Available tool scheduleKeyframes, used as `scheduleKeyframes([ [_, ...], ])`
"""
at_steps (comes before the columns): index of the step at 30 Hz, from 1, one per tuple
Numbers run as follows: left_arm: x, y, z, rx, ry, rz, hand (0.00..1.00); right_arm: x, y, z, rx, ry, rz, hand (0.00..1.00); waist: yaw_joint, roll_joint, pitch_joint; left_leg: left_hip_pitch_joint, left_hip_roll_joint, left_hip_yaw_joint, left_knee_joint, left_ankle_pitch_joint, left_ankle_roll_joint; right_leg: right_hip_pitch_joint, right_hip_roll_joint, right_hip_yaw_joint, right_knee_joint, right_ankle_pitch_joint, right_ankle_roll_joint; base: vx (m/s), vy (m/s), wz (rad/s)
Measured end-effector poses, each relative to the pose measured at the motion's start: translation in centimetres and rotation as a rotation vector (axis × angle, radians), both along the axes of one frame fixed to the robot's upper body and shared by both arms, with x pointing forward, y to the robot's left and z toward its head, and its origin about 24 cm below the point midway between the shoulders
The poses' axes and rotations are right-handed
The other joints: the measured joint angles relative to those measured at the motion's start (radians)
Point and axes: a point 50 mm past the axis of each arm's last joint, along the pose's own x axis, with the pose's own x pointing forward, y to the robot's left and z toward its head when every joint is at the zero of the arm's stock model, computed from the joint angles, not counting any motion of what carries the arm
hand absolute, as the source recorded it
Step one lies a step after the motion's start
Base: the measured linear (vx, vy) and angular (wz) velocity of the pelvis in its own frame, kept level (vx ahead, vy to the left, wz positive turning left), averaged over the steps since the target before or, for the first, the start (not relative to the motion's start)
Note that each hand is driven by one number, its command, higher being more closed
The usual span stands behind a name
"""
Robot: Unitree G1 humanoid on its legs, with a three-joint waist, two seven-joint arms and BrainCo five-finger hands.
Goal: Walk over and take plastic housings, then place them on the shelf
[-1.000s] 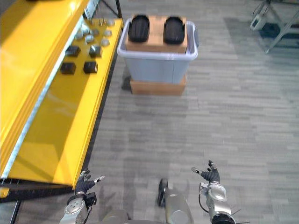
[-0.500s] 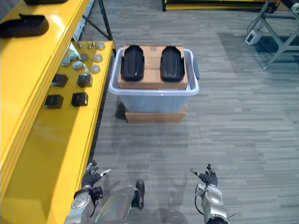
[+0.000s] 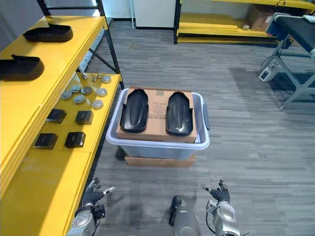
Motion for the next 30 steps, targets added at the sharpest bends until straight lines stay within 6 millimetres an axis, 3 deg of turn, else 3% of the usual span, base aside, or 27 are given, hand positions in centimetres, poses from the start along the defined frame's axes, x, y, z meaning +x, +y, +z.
scheduleKeyframes([
  [2,-0.1,-0.1,-0.1,-0.002,0.004,-0.003,0.00,0.1,0.5,0.0,0.009,-0.008,0.008,0.00,0.004,-0.015,0.004,-0.058,0.026,0.044,0.097,-0.038,0.024,0.089,0.010,0.002,-0.060,-0.001,-0.005,0.40,-0.186,-0.04],
  [3,-0.1,-0.3,-0.1,-0.009,0.004,-0.001,0.00,0.5,0.4,0.3,0.003,-0.031,0.007,0.00,0.003,-0.024,0.009,-0.097,0.025,0.060,0.060,-0.063,0.033,0.123,0.008,0.009,-0.090,-0.001,-0.005,0.34,-0.137,-0.14],
  [6,-0.1,-0.4,-0.1,-0.024,0.001,0.010,0.00,0.7,0.1,0.5,0.002,-0.049,-0.015,0.00,0.004,-0.014,0.011,-0.143,0.023,0.065,-0.135,-0.081,0.034,0.149,0.005,0.027,-0.120,-0.002,0.002,0.19,0.033,-0.20],
  [7,-0.1,-0.4,-0.2,-0.025,0.002,0.010,0.00,0.5,-0.2,0.5,0.000,-0.045,-0.025,0.00,0.002,-0.004,0.010,-0.139,0.022,0.060,-0.273,-0.062,0.023,0.153,0.005,0.031,-0.120,-0.006,0.014,0.17,0.138,-0.18],
  [8,-0.1,-0.6,-0.2,-0.031,0.002,0.010,0.00,0.3,-0.7,0.6,-0.010,-0.044,-0.037,0.00,0.000,0.026,0.008,-0.135,0.025,0.045,-0.407,0.050,0.029,0.158,0.019,0.034,-0.120,-0.014,0.035,0.16,0.164,-0.14],
  [9,-0.1,-0.6,-0.2,-0.030,0.005,0.010,0.00,0.0,-0.8,0.4,-0.008,-0.036,-0.047,0.00,0.001,0.037,0.009,-0.122,0.024,0.038,-0.417,0.030,0.044,0.166,0.022,0.038,-0.120,-0.020,0.044,0.17,0.209,0.02],
  [10,0.3,0.0,0.0,-0.011,-0.004,0.006,0.00,-0.8,-0.5,-0.1,0.007,-0.010,-0.054,0.00,0.003,0.006,0.010,-0.089,-0.005,0.047,-0.479,0.038,0.055,0.168,-0.012,0.049,-0.120,-0.023,0.068,0.13,0.171,0.04],
  [12,0.2,0.5,0.0,0.005,-0.001,0.007,0.00,-0.8,-0.3,-0.1,0.011,-0.015,-0.060,0.00,0.003,-0.013,0.005,-0.070,-0.028,0.064,-0.519,0.053,0.069,0.166,-0.036,0.057,-0.121,-0.024,0.082,0.09,0.139,-0.03],
  [16,-0.6,1.7,0.0,0.034,0.015,0.022,0.00,0.3,-1.0,1.8,-0.030,-0.112,-0.078,0.00,0.002,-0.021,-0.003,-0.043,-0.066,0.092,-0.583,0.072,0.091,0.153,-0.067,0.082,-0.126,-0.022,0.110,0.05,0.088,-0.12],
  [21,-1.6,3.3,0.4,0.067,0.005,0.061,0.00,2.3,-2.2,5.7,-0.136,-0.280,-0.087,0.00,0.003,-0.032,-0.011,-0.037,-0.091,0.098,-0.635,0.093,0.103,0.136,-0.084,0.088,-0.143,-0.013,0.121,0.04,0.027,-0.03],
  [24,-2.0,3.5,0.4,0.071,0.011,0.063,0.00,3.1,-2.0,6.8,-0.183,-0.321,-0.059,0.00,0.004,-0.048,-0.021,-0.027,-0.097,0.100,-0.661,0.103,0.107,0.141,-0.086,0.088,-0.161,-0.008,0.127,0.03,-0.006,-0.01],
  [30,-2.4,3.3,0.3,0.069,0.019,0.055,0.00,4.3,-0.6,8.0,-0.329,-0.322,0.083,0.00,0.005,-0.056,-0.026,-0.021,-0.103,0.104,-0.686,0.114,0.111,0.140,-0.090,0.090,-0.169,-0.001,0.129,0.00,0.000,0.00],
])
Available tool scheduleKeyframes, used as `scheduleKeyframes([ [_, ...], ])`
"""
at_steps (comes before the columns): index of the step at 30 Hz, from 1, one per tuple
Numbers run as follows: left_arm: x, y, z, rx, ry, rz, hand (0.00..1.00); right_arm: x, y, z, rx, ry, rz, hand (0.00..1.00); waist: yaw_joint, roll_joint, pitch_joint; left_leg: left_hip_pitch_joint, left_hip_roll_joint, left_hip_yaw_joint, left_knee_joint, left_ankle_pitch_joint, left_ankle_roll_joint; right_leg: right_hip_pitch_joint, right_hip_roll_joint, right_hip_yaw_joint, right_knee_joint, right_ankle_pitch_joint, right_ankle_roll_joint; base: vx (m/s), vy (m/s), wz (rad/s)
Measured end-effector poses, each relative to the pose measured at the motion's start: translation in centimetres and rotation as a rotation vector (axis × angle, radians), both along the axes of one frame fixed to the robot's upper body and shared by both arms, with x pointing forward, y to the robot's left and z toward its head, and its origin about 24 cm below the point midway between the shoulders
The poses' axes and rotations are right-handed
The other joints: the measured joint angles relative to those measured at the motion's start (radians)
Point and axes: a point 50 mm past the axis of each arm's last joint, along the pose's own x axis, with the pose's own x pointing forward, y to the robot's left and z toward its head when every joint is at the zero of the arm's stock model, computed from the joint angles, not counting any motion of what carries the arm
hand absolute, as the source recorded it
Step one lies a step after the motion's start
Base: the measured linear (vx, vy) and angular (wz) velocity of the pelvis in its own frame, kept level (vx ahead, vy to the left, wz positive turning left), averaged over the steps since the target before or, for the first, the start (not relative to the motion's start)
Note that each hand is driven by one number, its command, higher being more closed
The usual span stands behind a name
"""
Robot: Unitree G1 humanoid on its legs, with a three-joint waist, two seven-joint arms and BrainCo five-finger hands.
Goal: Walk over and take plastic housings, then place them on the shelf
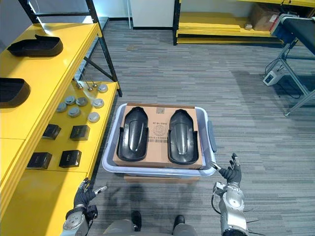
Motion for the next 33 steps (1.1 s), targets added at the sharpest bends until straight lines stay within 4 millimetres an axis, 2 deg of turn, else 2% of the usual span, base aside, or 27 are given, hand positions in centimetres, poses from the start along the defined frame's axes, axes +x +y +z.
scheduleKeyframes([
  [4,0.1,-0.5,-0.1,-0.005,0.000,-0.019,0.00,1.9,0.9,1.0,-0.146,0.017,0.036,0.00,0.001,0.000,0.000,0.002,-0.012,-0.004,-0.046,0.034,0.002,-0.015,-0.002,-0.003,-0.005,0.012,-0.003,-0.04,0.006,0.02],
  [7,0.2,-1.0,-0.1,-0.013,-0.007,-0.039,0.00,3.6,1.2,1.9,-0.187,0.000,0.022,0.00,0.003,0.002,0.008,-0.015,-0.014,-0.008,-0.052,0.050,0.004,-0.033,-0.003,-0.005,-0.005,0.022,-0.003,-0.07,0.009,0.04],
  [10,0.3,-1.4,-0.1,-0.019,-0.014,-0.048,0.00,6.1,1.4,3.3,-0.205,-0.034,0.001,0.00,0.014,0.010,0.041,-0.051,-0.015,-0.017,-0.056,0.073,0.006,-0.067,-0.003,-0.012,-0.004,0.038,-0.007,-0.12,0.009,0.07],
  [12,0.5,-1.9,-0.1,-0.028,-0.018,-0.064,0.00,7.8,1.2,4.6,-0.223,-0.064,-0.026,0.00,0.027,0.024,0.072,-0.084,-0.017,-0.035,-0.075,0.103,0.008,-0.100,-0.005,-0.027,-0.005,0.050,-0.007,-0.15,-0.001,0.20],
  [16,0.7,-2.7,-0.1,-0.067,-0.028,-0.053,0.00,10.2,1.2,6.6,-0.235,-0.099,-0.061,0.00,0.044,0.045,0.127,-0.123,-0.016,-0.055,-0.083,0.128,0.010,-0.134,-0.007,-0.043,-0.002,0.067,-0.012,-0.10,0.003,0.17],
  [17,1.1,-3.0,0.0,-0.076,-0.040,-0.053,0.00,10.7,0.8,7.0,-0.245,-0.102,-0.066,0.00,0.057,0.048,0.136,-0.137,-0.016,-0.059,-0.083,0.133,0.010,-0.146,-0.006,-0.046,-0.002,0.071,-0.013,-0.07,0.008,0.13],
  [21,2.0,-3.1,0.4,-0.071,-0.073,-0.051,0.00,12.3,0.5,8.8,-0.233,-0.137,-0.095,0.00,0.056,0.048,0.161,-0.166,-0.015,-0.066,-0.078,0.138,0.008,-0.169,-0.007,-0.059,0.007,0.073,-0.014,-0.04,0.010,0.08],
  [23,2.8,-3.5,0.8,-0.081,-0.106,-0.058,0.00,13.8,-0.6,10.8,-0.227,-0.156,-0.125,0.00,0.056,0.053,0.198,-0.188,-0.017,-0.067,-0.067,0.139,0.008,-0.191,-0.011,-0.058,0.017,0.074,-0.015,-0.02,0.012,0.00],
  [27,3.7,-3.9,1.3,-0.088,-0.135,-0.055,0.00,15.0,-1.9,11.9,-0.195,-0.131,-0.175,0.00,0.056,0.057,0.227,-0.215,-0.018,-0.069,-0.060,0.149,0.014,-0.216,-0.012,-0.060,0.022,0.075,-0.016,0.01,-0.001,0.00],
  [28,3.9,-4.1,1.4,-0.090,-0.139,-0.061,0.00,15.2,-2.1,11.9,-0.167,-0.121,-0.189,1.00,0.056,0.061,0.236,-0.218,-0.019,-0.070,-0.056,0.149,0.014,-0.216,-0.011,-0.061,0.022,0.075,-0.016,0.04,-0.004,0.03],
  [33,4.8,-4.6,1.8,-0.097,-0.168,-0.080,0.00,15.5,-2.6,11.7,-0.089,-0.089,-0.216,1.00,0.055,0.068,0.256,-0.232,-0.019,-0.083,-0.042,0.148,0.014,-0.218,-0.010,-0.069,0.022,0.074,-0.017,0.00,-0.004,0.06],
])
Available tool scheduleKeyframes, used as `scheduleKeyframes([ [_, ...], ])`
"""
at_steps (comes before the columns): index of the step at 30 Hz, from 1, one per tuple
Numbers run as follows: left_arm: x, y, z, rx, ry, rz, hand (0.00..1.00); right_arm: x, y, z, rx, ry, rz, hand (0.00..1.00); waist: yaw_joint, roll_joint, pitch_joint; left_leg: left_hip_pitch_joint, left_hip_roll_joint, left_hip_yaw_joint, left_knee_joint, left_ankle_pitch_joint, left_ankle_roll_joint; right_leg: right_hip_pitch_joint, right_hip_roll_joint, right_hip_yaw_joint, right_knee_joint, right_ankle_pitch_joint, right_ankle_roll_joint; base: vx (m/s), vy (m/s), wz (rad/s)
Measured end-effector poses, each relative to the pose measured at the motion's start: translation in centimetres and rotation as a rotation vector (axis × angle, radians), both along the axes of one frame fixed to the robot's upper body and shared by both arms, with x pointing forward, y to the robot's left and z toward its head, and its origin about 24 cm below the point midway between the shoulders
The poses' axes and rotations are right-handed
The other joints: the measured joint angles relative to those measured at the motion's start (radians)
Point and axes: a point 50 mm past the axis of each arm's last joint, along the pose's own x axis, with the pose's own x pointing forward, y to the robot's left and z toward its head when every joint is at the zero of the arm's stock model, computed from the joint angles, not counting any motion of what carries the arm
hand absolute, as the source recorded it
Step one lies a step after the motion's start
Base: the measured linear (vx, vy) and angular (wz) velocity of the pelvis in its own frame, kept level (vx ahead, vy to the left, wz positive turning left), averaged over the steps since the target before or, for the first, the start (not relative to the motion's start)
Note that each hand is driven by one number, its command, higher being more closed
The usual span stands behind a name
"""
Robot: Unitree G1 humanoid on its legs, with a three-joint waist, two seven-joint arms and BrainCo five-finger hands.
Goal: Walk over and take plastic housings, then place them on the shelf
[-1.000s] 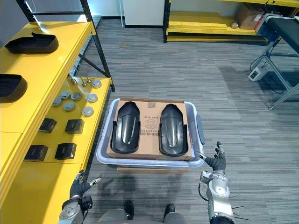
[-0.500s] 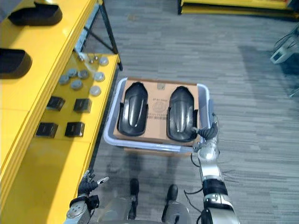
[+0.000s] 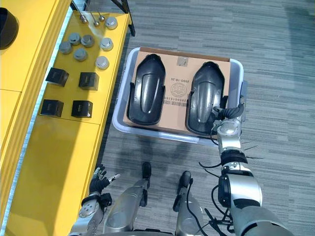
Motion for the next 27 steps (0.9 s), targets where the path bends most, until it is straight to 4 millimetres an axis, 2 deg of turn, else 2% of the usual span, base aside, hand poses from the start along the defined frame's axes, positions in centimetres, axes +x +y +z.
scheduleKeyframes([
  [11,0.0,-0.6,-0.1,-0.021,0.004,-0.014,0.00,0.0,-0.1,-0.1,0.037,-0.013,0.013,1.00,-0.001,-0.001,0.000,0.000,0.005,0.004,0.001,0.000,0.000,-0.014,0.003,0.013,0.021,-0.003,-0.004,-0.02,0.002,-0.03],
  [18,0.0,-0.8,-0.1,-0.024,0.005,-0.022,0.00,-1.0,0.4,-1.1,0.020,-0.034,0.046,1.00,0.000,-0.002,0.000,0.019,0.004,0.004,-0.009,0.002,-0.003,-0.001,0.002,0.012,0.024,-0.004,-0.005,0.00,0.000,0.00],
  [23,0.2,-0.9,0.2,-0.029,-0.012,-0.028,0.00,-2.8,2.2,-1.7,0.018,-0.116,0.110,1.00,-0.003,-0.009,-0.004,0.059,0.004,0.003,-0.048,0.016,-0.011,0.020,0.001,0.012,0.024,-0.008,-0.004,0.00,0.000,0.00],
  [25,0.1,-0.9,0.4,-0.030,-0.018,-0.030,0.00,-3.7,2.8,-2.1,0.027,-0.142,0.121,1.00,-0.006,-0.018,-0.016,0.069,0.004,0.000,-0.067,0.024,-0.016,0.022,0.002,0.010,0.024,-0.008,-0.003,0.00,-0.008,0.03],
  [27,0.1,-1.0,0.8,-0.033,-0.032,-0.034,0.00,-5.2,3.4,-2.9,0.029,-0.152,0.127,1.00,-0.008,-0.038,-0.051,0.085,0.004,-0.006,-0.090,0.033,-0.012,0.032,0.002,0.004,0.021,-0.013,-0.001,0.04,-0.022,0.07],
])
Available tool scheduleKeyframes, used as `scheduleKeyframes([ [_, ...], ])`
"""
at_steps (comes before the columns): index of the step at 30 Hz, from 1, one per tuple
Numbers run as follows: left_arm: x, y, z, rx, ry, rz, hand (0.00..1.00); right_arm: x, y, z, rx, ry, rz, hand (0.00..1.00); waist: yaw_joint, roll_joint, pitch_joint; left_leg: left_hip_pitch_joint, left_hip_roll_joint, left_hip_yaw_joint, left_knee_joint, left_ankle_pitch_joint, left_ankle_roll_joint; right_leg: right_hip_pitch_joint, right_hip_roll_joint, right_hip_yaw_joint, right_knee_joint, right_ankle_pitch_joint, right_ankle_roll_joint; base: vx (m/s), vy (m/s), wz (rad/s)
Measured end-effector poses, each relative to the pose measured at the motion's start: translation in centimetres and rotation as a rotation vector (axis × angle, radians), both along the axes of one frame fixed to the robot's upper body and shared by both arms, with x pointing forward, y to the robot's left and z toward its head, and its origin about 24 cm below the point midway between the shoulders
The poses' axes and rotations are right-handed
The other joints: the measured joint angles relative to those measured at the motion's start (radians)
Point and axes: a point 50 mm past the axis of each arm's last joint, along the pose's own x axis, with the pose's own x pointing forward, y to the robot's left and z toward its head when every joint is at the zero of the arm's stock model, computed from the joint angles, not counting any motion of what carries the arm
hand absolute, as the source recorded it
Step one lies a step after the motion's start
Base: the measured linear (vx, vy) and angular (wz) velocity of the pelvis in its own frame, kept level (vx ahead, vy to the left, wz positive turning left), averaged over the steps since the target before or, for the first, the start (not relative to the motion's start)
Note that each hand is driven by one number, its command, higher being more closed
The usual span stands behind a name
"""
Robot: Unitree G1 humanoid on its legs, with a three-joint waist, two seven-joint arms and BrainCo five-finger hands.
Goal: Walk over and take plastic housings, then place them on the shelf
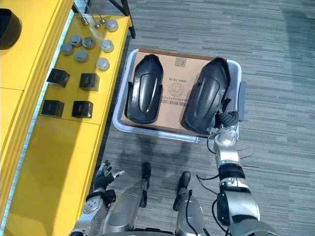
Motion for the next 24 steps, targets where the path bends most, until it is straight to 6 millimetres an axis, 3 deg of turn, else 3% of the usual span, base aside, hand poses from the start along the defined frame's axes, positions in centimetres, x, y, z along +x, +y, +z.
scheduleKeyframes([
  [4,0.0,-0.2,1.6,0.014,-0.077,-0.018,0.00,-1.7,1.0,-0.3,-0.001,-0.045,0.011,1.00,0.000,-0.029,-0.060,0.044,-0.001,-0.005,-0.038,0.002,-0.003,0.036,0.001,-0.008,-0.016,-0.005,0.004,0.06,-0.015,0.05],
  [7,0.8,-0.9,4.1,0.015,-0.194,-0.047,0.00,-2.3,1.4,0.9,-0.040,-0.114,0.020,1.00,-0.005,-0.038,-0.097,0.055,-0.003,-0.018,-0.046,0.002,-0.003,0.058,0.001,-0.021,-0.032,-0.007,0.006,0.05,-0.004,0.14],
  [12,2.3,-2.1,10.5,0.033,-0.486,-0.046,0.00,-2.5,3.2,2.8,-0.150,-0.191,0.052,1.00,-0.008,-0.036,-0.119,0.101,-0.014,-0.031,-0.057,0.008,0.002,0.113,-0.006,-0.042,-0.045,-0.015,0.013,0.06,0.003,0.11],
  [13,2.4,-2.3,13.3,0.054,-0.614,-0.026,0.00,-2.6,4.1,3.9,-0.200,-0.238,0.066,1.00,-0.017,-0.033,-0.127,0.104,-0.016,-0.032,-0.062,0.007,0.002,0.116,-0.009,-0.046,-0.047,-0.016,0.015,0.04,0.015,0.08],
  [16,2.2,-2.4,16.5,0.071,-0.764,0.003,0.00,-2.7,5.4,5.2,-0.263,-0.290,0.092,1.00,-0.020,-0.034,-0.148,0.116,-0.017,-0.031,-0.073,0.008,0.003,0.124,-0.009,-0.046,-0.051,-0.016,0.015,0.02,0.003,0.01],
  [20,2.4,-3.3,19.5,0.119,-0.905,0.001,0.00,-2.9,6.9,6.7,-0.346,-0.347,0.123,1.00,-0.021,-0.033,-0.175,0.138,-0.017,-0.030,-0.078,0.008,0.003,0.150,-0.008,-0.049,-0.063,-0.016,0.016,0.02,-0.003,0.01],
  [24,2.7,-4.8,21.1,0.155,-0.986,-0.039,0.00,-3.1,8.9,8.0,-0.394,-0.411,0.183,1.00,-0.024,-0.028,-0.190,0.153,-0.016,-0.028,-0.079,0.008,0.003,0.163,-0.007,-0.045,-0.063,-0.016,0.016,-0.01,0.000,-0.02],
])
